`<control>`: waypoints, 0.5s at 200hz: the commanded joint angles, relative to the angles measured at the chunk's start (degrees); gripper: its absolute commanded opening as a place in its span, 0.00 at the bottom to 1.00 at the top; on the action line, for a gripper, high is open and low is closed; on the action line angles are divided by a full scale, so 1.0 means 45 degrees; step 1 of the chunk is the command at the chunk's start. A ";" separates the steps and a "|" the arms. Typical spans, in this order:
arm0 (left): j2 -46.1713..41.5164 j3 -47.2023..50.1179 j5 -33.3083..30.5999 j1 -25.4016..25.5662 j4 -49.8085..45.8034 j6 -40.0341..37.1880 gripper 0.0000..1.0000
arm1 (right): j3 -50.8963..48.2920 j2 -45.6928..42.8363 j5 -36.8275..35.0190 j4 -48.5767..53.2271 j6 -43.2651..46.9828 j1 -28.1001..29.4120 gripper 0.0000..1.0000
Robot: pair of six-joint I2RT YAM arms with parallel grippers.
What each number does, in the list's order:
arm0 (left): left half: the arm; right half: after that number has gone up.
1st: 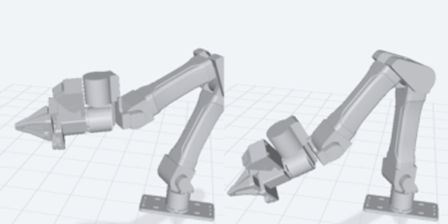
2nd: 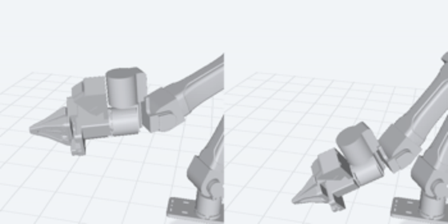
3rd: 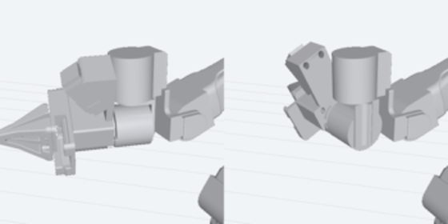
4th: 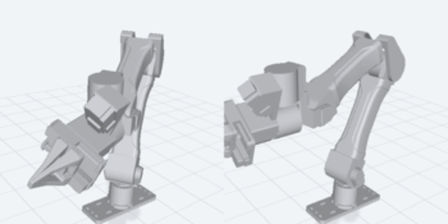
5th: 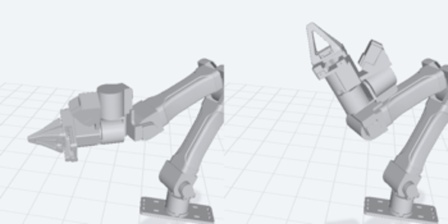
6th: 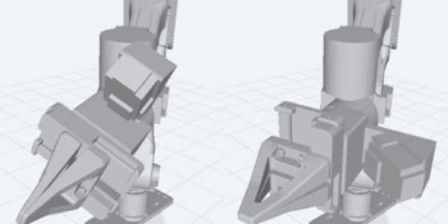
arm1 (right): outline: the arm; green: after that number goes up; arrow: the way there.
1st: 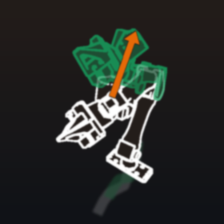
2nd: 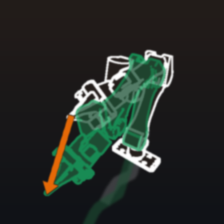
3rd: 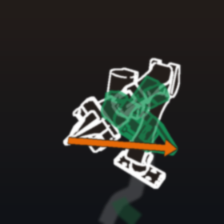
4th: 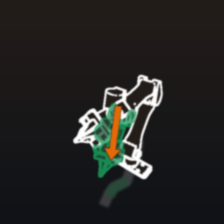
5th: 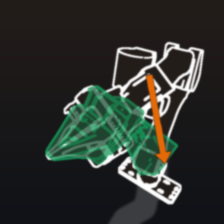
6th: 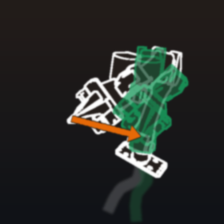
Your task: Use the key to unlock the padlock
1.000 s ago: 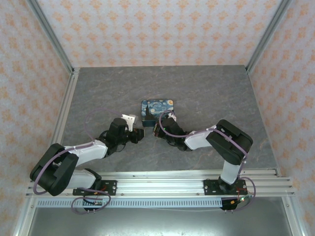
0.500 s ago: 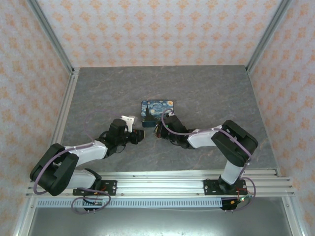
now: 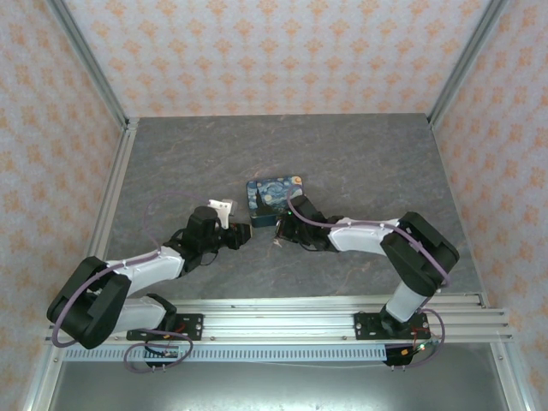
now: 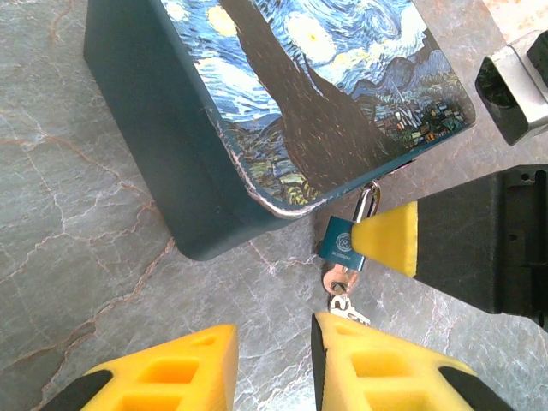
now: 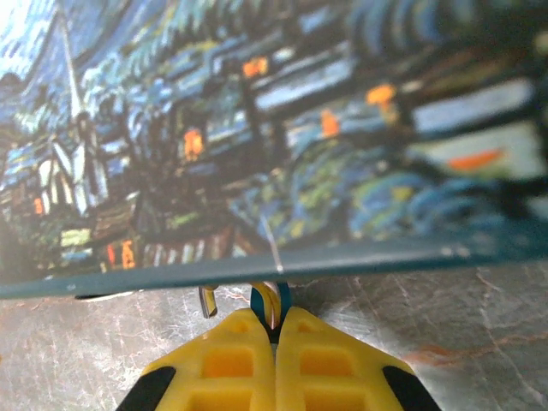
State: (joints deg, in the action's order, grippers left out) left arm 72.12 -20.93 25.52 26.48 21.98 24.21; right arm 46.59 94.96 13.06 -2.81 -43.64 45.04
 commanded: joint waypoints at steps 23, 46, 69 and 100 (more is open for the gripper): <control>-0.0373 0.0172 -0.0035 -0.0123 -0.0328 0.0090 0.29 | 0.1242 -0.0276 -0.1387 0.3052 -0.1213 -0.0067 0.00; -0.0586 0.0293 -0.0099 -0.0123 -0.0360 0.0089 0.29 | 0.1715 -0.0262 -0.1799 0.3866 -0.1559 -0.0068 0.00; -0.0720 0.0353 -0.0143 -0.0123 -0.0420 0.0071 0.29 | 0.2241 -0.0219 -0.2209 0.4543 -0.1867 -0.0072 0.00; -0.0881 0.0429 -0.0201 -0.0123 -0.0450 0.0070 0.29 | 0.2846 -0.0161 -0.2673 0.5180 -0.2378 -0.0067 0.00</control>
State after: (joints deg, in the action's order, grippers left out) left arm 69.45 -19.86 25.43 26.48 20.75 24.18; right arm 56.42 94.96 5.54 15.90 -51.40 45.04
